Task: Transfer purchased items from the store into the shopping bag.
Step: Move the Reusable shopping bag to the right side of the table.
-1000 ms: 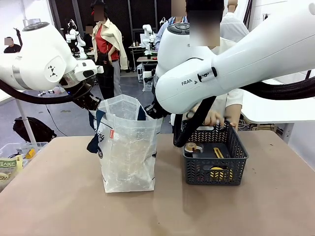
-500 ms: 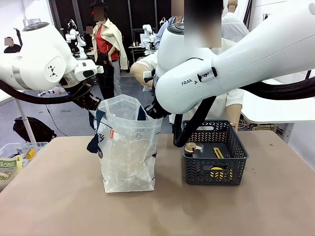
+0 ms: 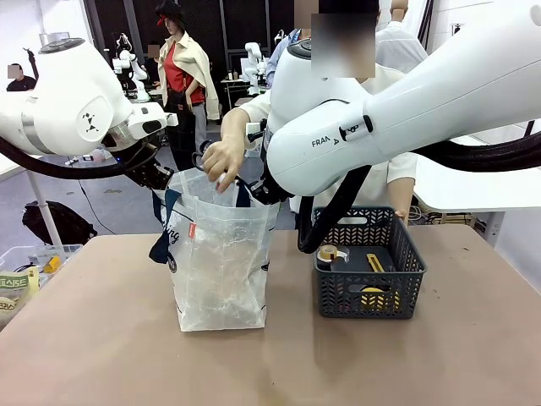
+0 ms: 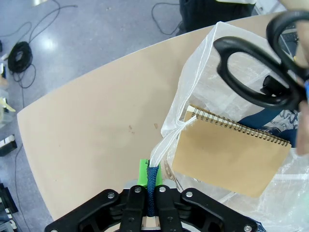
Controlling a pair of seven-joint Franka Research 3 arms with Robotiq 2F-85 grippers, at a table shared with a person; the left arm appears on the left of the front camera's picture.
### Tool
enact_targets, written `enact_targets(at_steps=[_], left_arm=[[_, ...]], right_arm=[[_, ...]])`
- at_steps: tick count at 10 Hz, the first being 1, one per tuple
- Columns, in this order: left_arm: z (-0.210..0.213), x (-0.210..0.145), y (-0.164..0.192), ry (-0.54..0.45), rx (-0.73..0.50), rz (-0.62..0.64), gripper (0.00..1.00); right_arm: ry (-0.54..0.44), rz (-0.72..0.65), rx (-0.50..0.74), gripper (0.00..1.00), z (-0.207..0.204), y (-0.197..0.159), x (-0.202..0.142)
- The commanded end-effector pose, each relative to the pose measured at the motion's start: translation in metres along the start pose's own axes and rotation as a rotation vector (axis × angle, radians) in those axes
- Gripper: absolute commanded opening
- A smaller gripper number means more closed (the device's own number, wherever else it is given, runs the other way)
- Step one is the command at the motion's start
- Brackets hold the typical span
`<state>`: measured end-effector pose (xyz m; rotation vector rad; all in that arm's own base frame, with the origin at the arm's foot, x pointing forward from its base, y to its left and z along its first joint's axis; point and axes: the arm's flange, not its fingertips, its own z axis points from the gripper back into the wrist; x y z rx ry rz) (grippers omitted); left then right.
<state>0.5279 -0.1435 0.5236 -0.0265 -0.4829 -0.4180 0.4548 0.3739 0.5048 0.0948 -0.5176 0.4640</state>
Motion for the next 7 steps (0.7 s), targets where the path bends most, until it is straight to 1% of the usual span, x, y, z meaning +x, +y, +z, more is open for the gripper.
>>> enact_targets(at_steps=[1,7], left_arm=[[0.0017,-0.0008,0.0019,0.005,0.004,0.003,0.0],[0.0017,-0.0008,0.0019,0.005,0.004,0.003,0.0]], right_arm=[[0.002,-0.001,0.004,0.0,-0.0012,0.0014,-0.0005],[0.002,-0.001,0.004,0.0,-0.0012,0.0014,-0.0005]])
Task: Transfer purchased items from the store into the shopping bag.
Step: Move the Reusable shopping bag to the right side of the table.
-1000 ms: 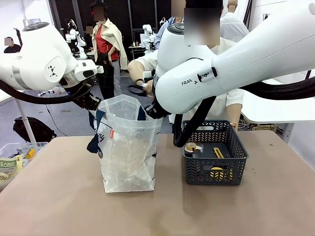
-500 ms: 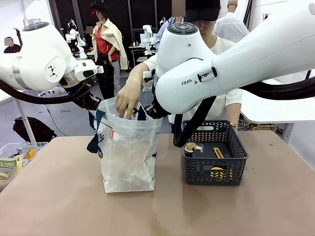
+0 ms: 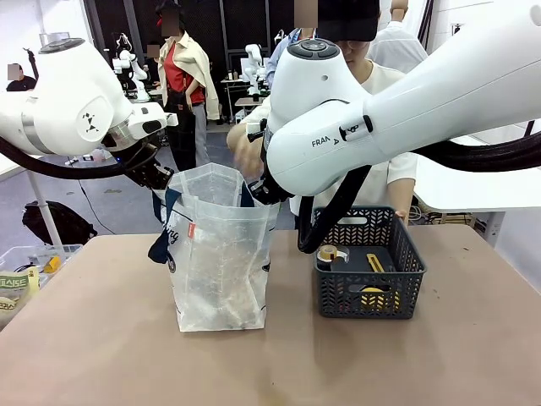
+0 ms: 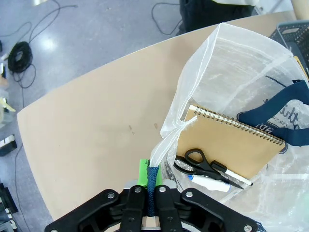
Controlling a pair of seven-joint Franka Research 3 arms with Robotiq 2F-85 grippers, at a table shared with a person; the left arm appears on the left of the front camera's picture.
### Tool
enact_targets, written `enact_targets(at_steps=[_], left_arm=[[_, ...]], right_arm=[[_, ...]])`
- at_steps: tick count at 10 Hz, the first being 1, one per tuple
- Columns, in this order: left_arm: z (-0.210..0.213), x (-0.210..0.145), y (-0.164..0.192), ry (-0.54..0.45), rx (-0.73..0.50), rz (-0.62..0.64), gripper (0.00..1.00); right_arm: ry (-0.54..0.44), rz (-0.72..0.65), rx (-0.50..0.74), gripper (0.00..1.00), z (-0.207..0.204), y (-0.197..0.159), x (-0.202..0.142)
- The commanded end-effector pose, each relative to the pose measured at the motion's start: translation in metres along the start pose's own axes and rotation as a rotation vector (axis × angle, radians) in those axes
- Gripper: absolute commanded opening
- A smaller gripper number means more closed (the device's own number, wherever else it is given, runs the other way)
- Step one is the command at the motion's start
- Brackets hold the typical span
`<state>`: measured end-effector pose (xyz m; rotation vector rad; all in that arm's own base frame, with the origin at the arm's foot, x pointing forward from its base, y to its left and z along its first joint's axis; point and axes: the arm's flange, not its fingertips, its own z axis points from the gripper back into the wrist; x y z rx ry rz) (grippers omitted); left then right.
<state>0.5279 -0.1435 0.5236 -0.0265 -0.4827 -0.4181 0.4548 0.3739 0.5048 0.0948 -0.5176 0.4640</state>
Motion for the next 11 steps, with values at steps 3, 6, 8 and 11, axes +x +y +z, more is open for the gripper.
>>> enact_targets(at_steps=[3,6,8,11], left_arm=[[0.0018,-0.0008,0.0019,0.004,0.004,0.003,0.0],[0.0018,-0.0008,0.0019,0.004,0.004,0.003,0.0],[0.0018,-0.0008,0.0019,0.004,0.004,0.003,0.0],[0.0018,-0.0008,0.0019,0.004,0.004,0.003,0.0]], right_arm=[[0.002,-0.001,0.004,0.0,-0.0011,0.0014,-0.0005],[0.002,-0.001,0.004,0.0,-0.0011,0.0014,-0.0005],[0.002,-0.001,0.004,0.0,-0.0011,0.0014,-0.0005],[0.002,-0.001,0.004,0.0,-0.0011,0.0014,-0.0005]])
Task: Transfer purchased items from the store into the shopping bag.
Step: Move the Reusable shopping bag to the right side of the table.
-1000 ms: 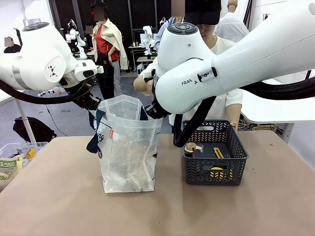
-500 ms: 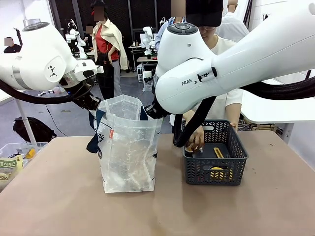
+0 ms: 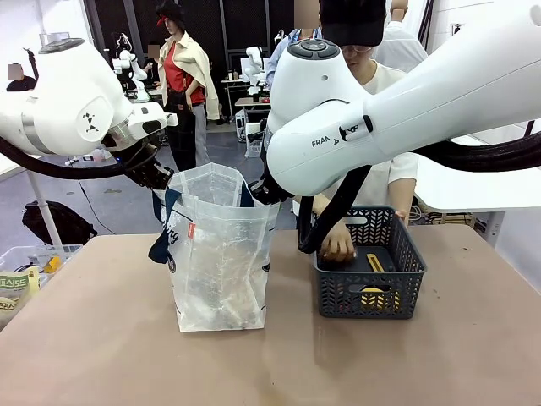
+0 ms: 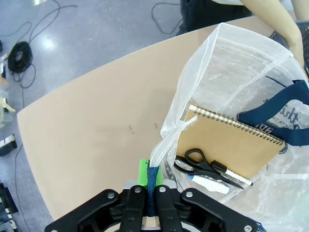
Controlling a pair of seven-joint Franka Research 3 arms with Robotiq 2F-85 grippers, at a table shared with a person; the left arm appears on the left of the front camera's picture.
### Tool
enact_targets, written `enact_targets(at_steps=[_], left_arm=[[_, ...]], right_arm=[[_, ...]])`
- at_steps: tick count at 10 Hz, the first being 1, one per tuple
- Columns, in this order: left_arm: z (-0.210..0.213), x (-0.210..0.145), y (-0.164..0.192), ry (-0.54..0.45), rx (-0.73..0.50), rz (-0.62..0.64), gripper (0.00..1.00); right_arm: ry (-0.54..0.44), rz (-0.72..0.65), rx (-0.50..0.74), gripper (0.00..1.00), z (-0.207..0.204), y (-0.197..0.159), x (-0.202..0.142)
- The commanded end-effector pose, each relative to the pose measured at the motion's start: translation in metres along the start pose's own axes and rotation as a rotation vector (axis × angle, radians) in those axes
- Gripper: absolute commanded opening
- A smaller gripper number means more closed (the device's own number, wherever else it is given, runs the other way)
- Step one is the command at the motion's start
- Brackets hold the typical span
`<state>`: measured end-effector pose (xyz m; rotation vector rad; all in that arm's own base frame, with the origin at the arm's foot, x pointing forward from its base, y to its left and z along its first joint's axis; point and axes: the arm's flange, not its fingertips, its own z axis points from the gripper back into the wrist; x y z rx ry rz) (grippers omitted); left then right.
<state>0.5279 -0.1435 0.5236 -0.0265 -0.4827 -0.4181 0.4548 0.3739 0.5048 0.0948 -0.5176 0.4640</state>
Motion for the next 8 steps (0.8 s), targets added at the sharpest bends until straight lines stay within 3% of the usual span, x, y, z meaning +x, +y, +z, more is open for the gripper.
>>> enact_targets(at_steps=[1,8], left_arm=[[0.0018,-0.0008,0.0019,0.004,0.004,0.003,0.0],[0.0018,-0.0008,0.0019,0.004,0.004,0.003,0.0]], right_arm=[[0.002,-0.001,0.004,0.0,-0.0011,0.0014,-0.0005],[0.002,-0.001,0.004,0.0,-0.0011,0.0014,-0.0005]])
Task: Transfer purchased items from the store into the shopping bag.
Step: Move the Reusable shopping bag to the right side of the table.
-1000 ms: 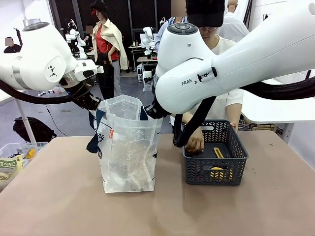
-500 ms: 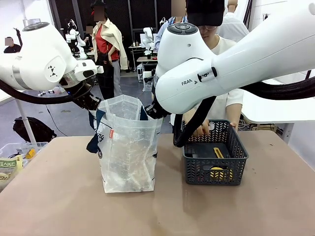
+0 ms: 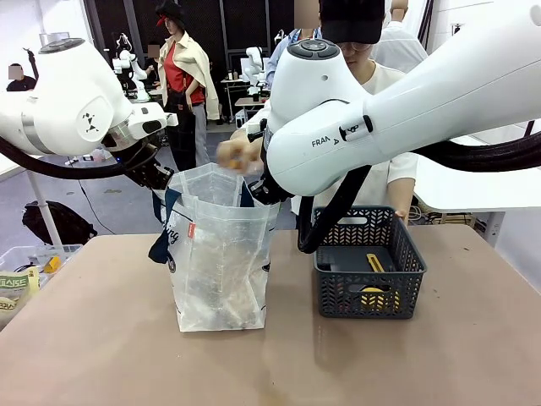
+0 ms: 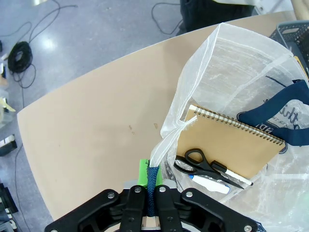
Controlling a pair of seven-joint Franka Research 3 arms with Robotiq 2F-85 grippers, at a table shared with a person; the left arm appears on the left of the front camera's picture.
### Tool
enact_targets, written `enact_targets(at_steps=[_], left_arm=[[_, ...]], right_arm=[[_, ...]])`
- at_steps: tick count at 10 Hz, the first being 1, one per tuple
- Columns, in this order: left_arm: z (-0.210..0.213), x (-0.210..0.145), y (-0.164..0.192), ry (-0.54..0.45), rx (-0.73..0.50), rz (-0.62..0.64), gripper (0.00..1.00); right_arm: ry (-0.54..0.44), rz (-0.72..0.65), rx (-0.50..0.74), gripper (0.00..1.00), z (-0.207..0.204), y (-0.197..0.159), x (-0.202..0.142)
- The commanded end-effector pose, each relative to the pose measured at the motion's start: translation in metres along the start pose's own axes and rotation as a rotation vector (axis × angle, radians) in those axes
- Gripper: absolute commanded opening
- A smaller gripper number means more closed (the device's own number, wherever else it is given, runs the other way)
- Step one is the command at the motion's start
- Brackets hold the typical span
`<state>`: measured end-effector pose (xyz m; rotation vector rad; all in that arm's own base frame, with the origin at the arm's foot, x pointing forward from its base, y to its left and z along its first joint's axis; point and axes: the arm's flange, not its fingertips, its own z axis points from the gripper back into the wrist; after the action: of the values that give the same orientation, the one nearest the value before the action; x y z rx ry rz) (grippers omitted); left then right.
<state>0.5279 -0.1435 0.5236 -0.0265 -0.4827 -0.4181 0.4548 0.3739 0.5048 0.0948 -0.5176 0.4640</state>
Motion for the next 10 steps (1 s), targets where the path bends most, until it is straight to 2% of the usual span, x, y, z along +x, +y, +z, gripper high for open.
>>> enact_targets(at_steps=[1,10], left_arm=[[0.0018,-0.0008,0.0019,0.004,0.004,0.003,0.0],[0.0018,-0.0008,0.0019,0.004,0.004,0.003,0.0]], right_arm=[[0.002,-0.001,0.004,0.0,-0.0011,0.0014,-0.0004],[0.002,-0.001,0.004,0.0,-0.0011,0.0014,-0.0004]])
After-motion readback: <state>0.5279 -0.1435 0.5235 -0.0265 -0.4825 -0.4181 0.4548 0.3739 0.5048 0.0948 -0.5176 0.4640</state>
